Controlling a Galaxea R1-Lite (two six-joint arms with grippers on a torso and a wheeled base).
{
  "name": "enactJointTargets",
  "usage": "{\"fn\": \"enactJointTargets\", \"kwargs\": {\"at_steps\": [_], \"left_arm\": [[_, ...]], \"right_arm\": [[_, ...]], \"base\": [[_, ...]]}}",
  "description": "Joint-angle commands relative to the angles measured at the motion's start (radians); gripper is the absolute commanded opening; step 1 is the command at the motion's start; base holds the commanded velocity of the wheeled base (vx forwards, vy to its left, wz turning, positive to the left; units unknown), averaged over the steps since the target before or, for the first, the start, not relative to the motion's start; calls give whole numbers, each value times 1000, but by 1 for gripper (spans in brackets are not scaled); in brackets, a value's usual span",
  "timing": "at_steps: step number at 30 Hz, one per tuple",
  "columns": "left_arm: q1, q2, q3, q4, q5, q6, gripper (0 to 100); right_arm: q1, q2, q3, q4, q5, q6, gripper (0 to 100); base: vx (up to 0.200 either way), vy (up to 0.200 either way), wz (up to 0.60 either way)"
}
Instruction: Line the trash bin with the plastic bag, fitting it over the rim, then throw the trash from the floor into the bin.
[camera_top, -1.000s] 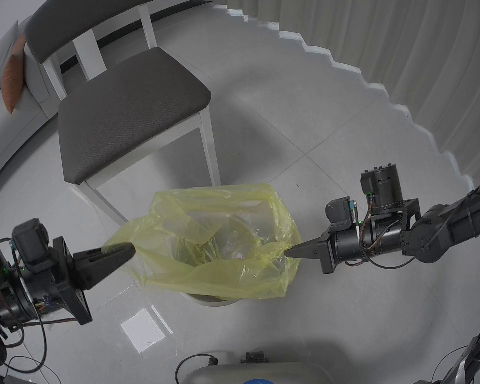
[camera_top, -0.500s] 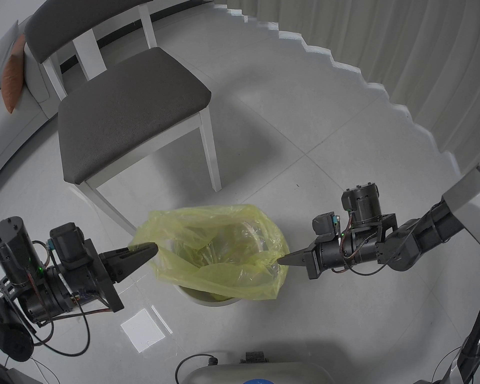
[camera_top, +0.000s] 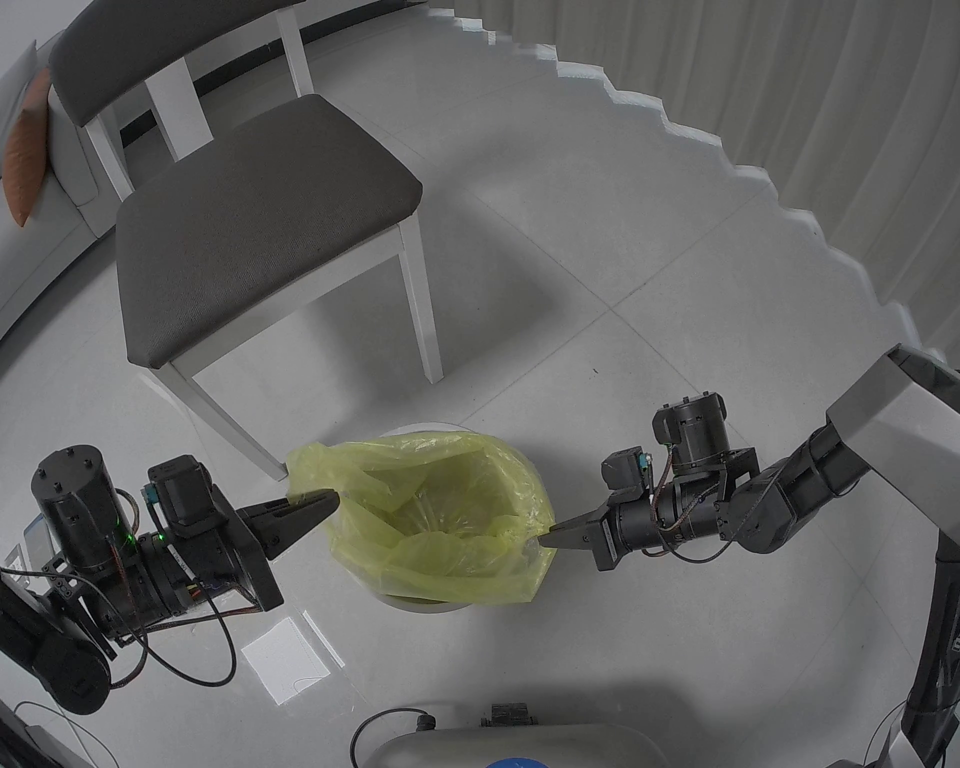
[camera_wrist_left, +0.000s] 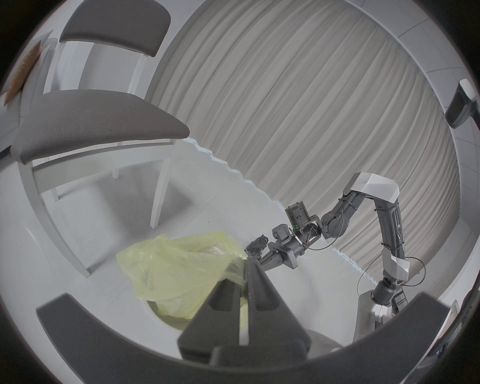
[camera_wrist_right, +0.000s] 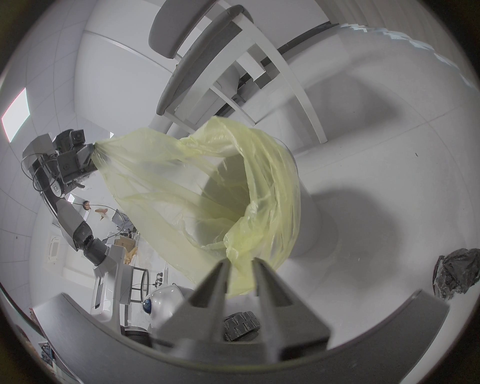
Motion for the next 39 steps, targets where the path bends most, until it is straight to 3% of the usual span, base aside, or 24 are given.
{"fn": "enactJointTargets", "kwargs": {"at_steps": [1,6,14,25,39], "left_arm": [[-5,40,10,-44,-5,-32,0],[-16,53,27,-146,-6,-63,0],[-28,55,78,-175,-22,-64,0],[-30,64,91,-240,-34,-66,0],[-73,64,94,-278,-41,-67,0]], "right_arm": [[-14,-4,17,0,0,-6,100],[-37,-84,51,2,1,-6,100],[-71,-61,-34,6,17,-4,100],[-7,60,-147,13,27,-3,100],[3,86,-147,31,27,-24,100]], "base": [[0,0,0],[0,0,0],[0,0,0],[0,0,0],[0,0,0]]}}
